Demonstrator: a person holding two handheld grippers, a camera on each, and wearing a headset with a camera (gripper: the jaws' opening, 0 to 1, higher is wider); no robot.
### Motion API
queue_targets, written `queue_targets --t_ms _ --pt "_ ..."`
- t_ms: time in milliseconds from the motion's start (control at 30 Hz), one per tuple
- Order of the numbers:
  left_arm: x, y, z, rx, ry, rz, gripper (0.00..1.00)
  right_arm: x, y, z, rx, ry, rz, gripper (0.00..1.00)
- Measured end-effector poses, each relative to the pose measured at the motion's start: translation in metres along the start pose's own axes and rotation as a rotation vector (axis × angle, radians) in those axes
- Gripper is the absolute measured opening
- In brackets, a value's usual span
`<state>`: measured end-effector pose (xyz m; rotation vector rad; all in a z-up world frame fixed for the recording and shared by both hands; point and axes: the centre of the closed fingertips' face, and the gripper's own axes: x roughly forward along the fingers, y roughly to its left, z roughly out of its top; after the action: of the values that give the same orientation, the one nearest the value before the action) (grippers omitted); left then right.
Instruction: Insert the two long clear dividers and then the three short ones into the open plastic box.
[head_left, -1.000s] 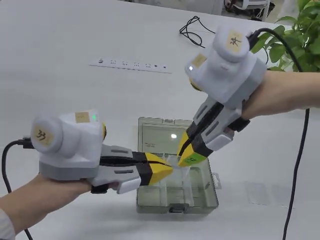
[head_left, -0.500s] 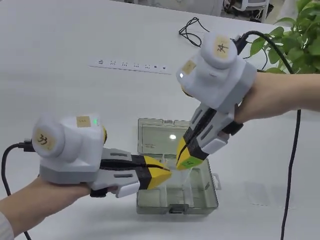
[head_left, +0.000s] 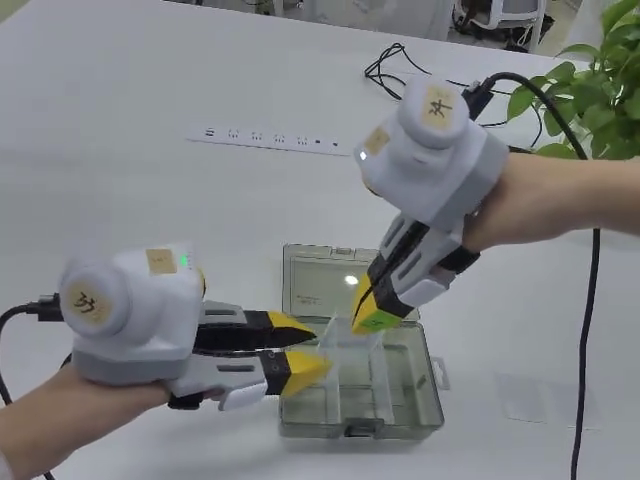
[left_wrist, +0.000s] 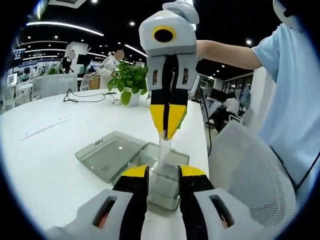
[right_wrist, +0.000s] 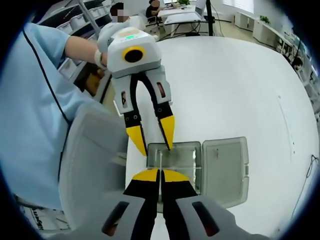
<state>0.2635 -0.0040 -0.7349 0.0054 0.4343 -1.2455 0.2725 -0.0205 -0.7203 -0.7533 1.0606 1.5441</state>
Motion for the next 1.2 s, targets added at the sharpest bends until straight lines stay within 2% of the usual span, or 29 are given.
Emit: queue_targets --t_ms 167,233,367,467,567,633,867,1200 --pt "-0.004 0.005 -0.01 0.035 0.047 0.021 0.35 0.005 -0.011 0.005 0.017 -0.019 -0.037 0.02" --pt "-0.005 0.007 -0.013 0.058 0.059 0.033 0.41 0.008 -0.011 0.006 0.03 -0.026 -0.035 0.02" --pt "-0.007 0.009 -0.018 0.067 0.078 0.045 0.54 0.016 -0.014 0.009 0.033 -0.043 -0.048 0.02" --pt "-0.008 0.013 -0.024 0.077 0.099 0.069 0.71 0.022 -0.016 0.008 0.046 -0.05 -0.046 0.02" --pt "-0.009 0.016 -0.028 0.112 0.111 0.096 0.9 0.027 -0.016 0.004 0.055 -0.051 -0.047 0.02" --pt "-0.01 0.017 -0.03 0.113 0.117 0.104 0.98 0.03 -0.016 0.002 0.054 -0.053 -0.049 0.02" --pt "-0.015 0.02 -0.039 0.12 0.152 0.111 1.0 0.033 -0.018 0.003 0.061 -0.064 -0.057 0.02" --pt "-0.019 0.018 -0.045 0.089 0.153 0.116 0.97 0.038 -0.021 0.0 0.053 -0.046 -0.057 0.02"
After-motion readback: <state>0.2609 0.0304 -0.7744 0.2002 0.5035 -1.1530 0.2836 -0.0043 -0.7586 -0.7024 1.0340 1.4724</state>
